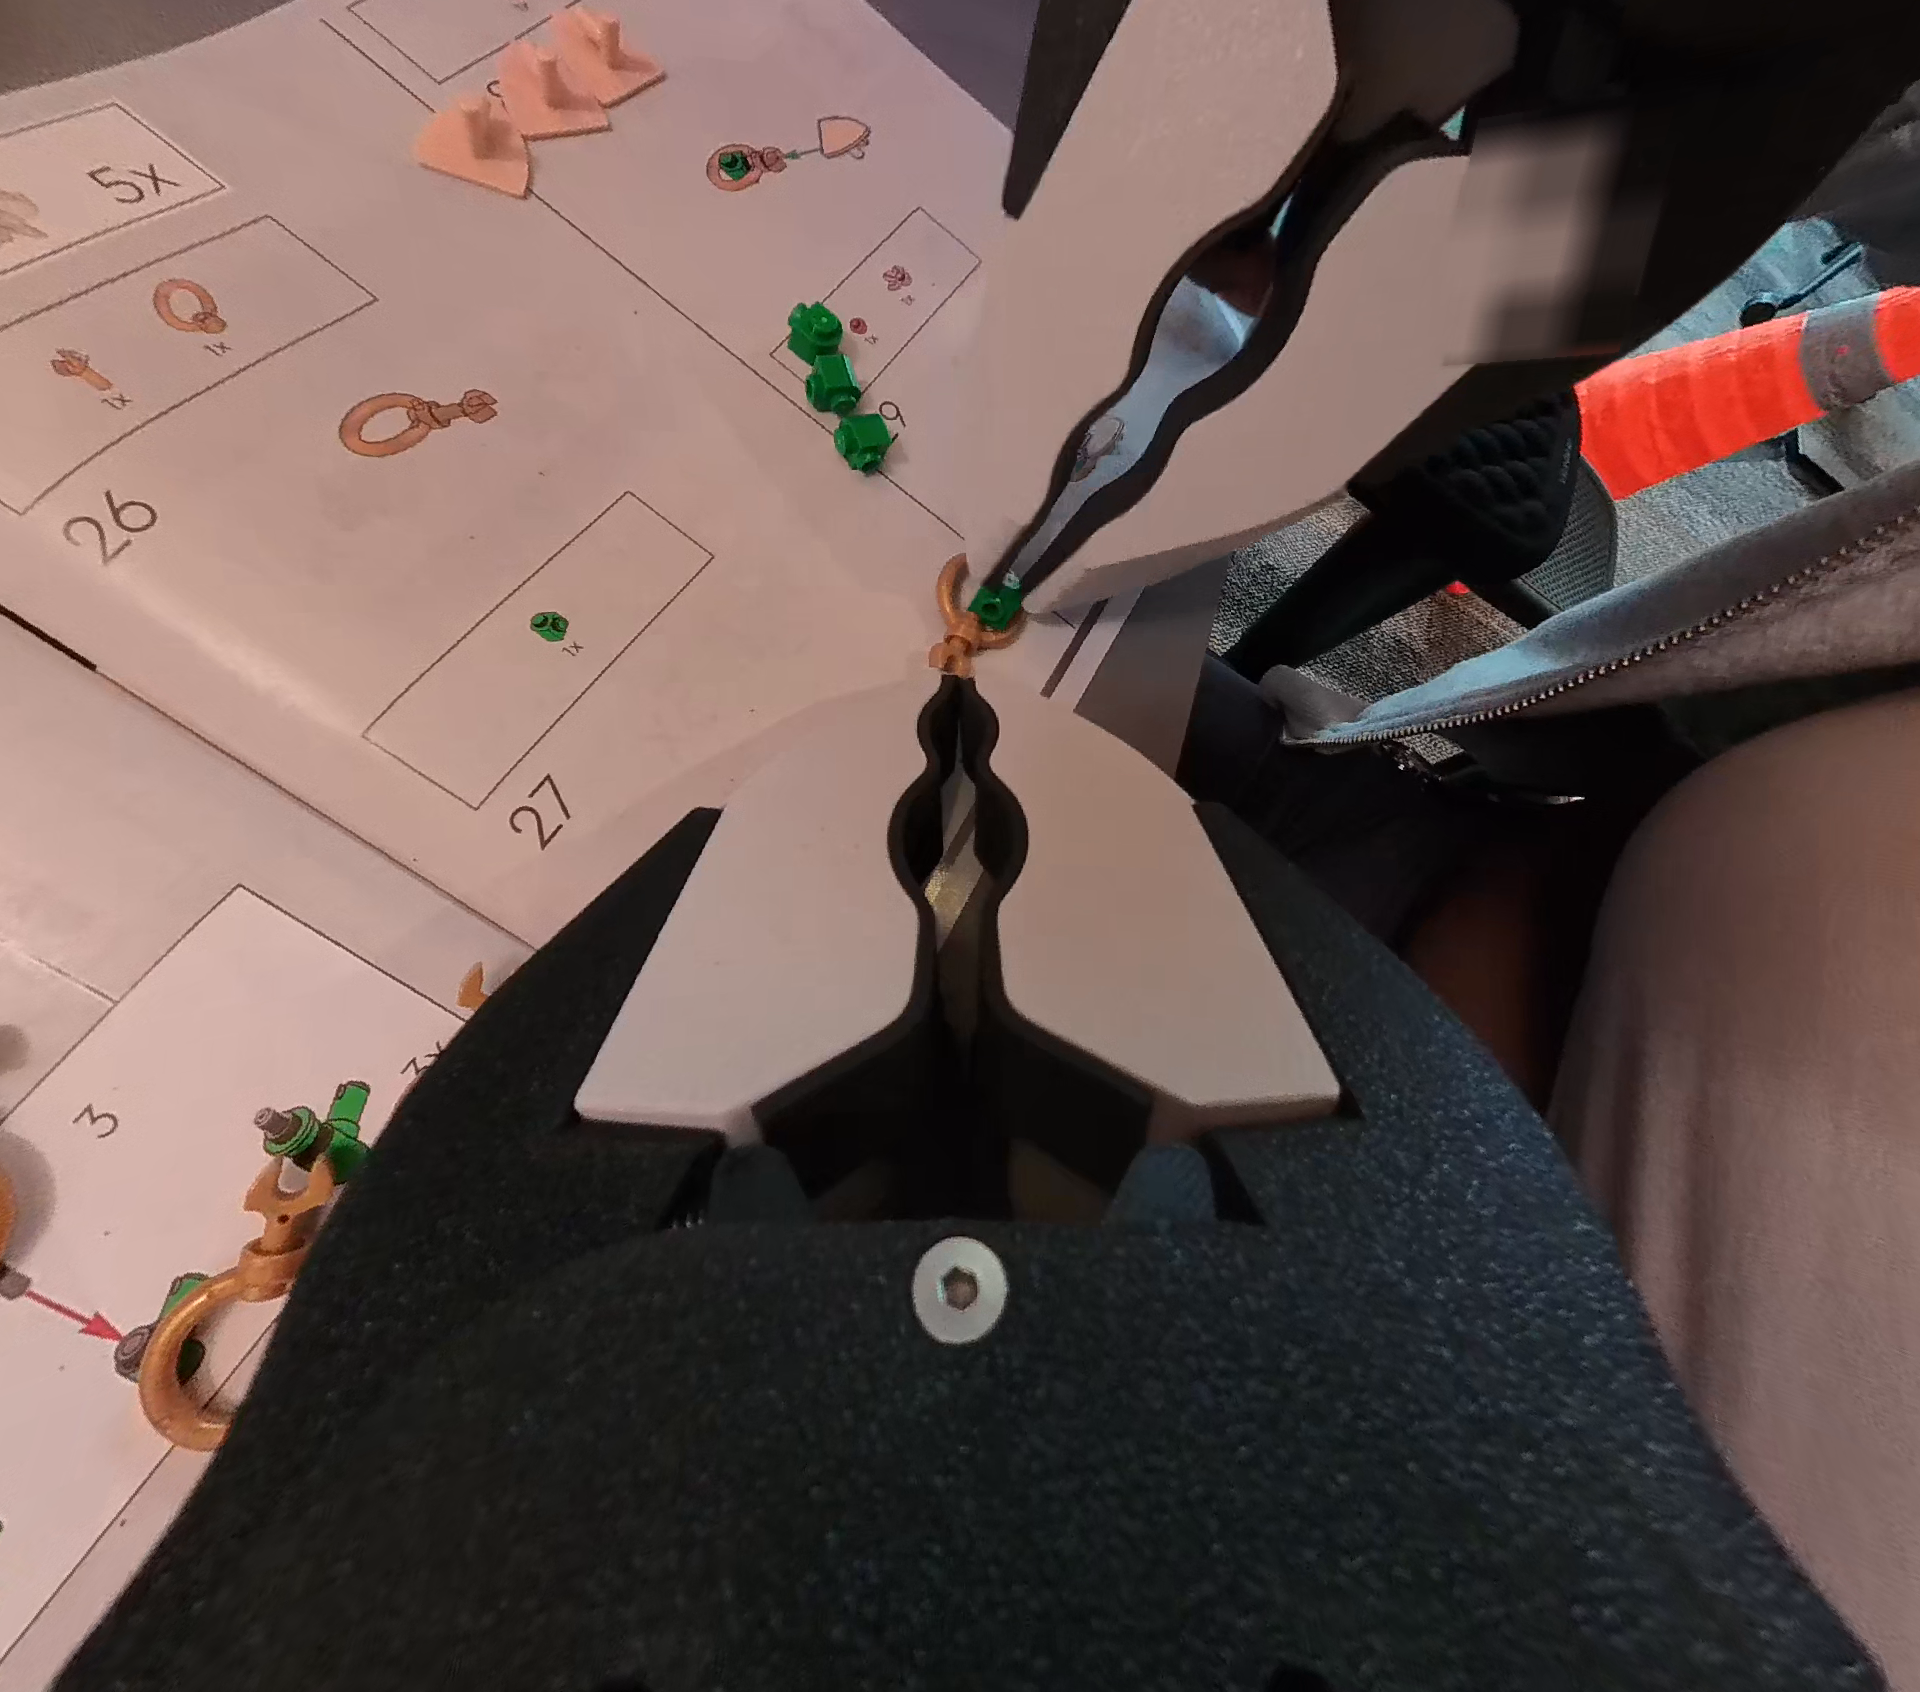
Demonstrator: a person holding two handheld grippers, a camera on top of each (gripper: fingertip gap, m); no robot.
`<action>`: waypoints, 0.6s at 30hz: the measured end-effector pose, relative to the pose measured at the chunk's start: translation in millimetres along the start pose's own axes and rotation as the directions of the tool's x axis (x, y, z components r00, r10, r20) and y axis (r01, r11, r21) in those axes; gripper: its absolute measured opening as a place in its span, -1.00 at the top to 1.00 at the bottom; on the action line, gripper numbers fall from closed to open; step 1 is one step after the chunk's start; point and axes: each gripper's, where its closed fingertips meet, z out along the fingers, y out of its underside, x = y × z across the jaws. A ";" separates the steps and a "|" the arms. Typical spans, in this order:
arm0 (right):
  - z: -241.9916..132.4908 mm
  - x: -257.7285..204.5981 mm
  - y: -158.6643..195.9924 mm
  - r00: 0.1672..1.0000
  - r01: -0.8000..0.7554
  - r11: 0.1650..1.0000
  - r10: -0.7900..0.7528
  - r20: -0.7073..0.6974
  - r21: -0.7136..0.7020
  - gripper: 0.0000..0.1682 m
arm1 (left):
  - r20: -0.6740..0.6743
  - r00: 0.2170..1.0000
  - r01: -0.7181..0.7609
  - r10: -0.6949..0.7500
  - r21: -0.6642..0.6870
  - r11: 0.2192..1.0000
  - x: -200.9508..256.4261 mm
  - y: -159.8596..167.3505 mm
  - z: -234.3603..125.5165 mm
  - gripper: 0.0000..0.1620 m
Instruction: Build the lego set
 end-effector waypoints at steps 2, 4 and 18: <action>-0.7 1.5 0.6 0.999 0.037 0.999 -0.037 -0.030 -0.016 0.96 | -0.005 1.000 0.001 -0.001 0.001 1.000 0.5 0.1 -0.1 0.99; -4.3 6.9 2.0 0.991 0.093 0.994 -0.098 -0.091 -0.055 0.96 | -0.010 1.000 0.003 -0.003 0.001 1.000 0.7 0.0 -0.1 0.99; -6.3 7.8 2.0 0.953 0.234 0.928 -0.278 -0.119 -0.291 0.97 | -0.024 1.000 -0.009 0.009 0.010 1.000 3.6 -0.7 -0.6 0.93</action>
